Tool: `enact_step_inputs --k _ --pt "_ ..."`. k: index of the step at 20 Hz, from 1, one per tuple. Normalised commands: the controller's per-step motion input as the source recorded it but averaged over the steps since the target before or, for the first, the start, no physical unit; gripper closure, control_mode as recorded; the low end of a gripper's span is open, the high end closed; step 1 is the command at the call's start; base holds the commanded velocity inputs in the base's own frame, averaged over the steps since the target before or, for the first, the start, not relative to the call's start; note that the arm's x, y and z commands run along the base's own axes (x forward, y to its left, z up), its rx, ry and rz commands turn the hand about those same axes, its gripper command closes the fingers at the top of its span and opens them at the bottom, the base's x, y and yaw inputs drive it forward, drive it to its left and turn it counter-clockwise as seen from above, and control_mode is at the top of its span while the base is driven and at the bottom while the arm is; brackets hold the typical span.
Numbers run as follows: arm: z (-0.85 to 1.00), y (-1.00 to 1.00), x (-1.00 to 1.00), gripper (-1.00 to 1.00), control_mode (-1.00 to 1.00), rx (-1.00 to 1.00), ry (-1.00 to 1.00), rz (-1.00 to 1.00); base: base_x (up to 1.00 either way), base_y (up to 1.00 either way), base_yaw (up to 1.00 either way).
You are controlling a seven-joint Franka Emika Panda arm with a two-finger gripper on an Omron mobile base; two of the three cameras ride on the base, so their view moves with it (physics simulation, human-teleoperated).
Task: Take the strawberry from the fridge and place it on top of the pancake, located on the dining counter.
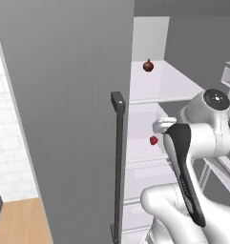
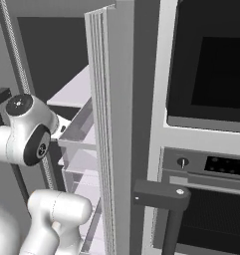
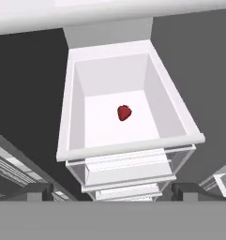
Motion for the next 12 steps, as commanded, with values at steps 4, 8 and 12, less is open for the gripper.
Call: enact_step_inputs --k 4,8,12 --pt "-0.61 -0.21 0.39 -1.00 -1.00 0.00 -0.02 0.01 0.00 0.00 0.00" --pt "-0.47 -0.24 0.61 -1.00 -1.00 0.00 0.03 0.00 0.00 0.00 0.00" --pt "-0.30 -0.15 0.69 -1.00 -1.00 0.00 0.12 0.00 0.00 0.00 0.00"
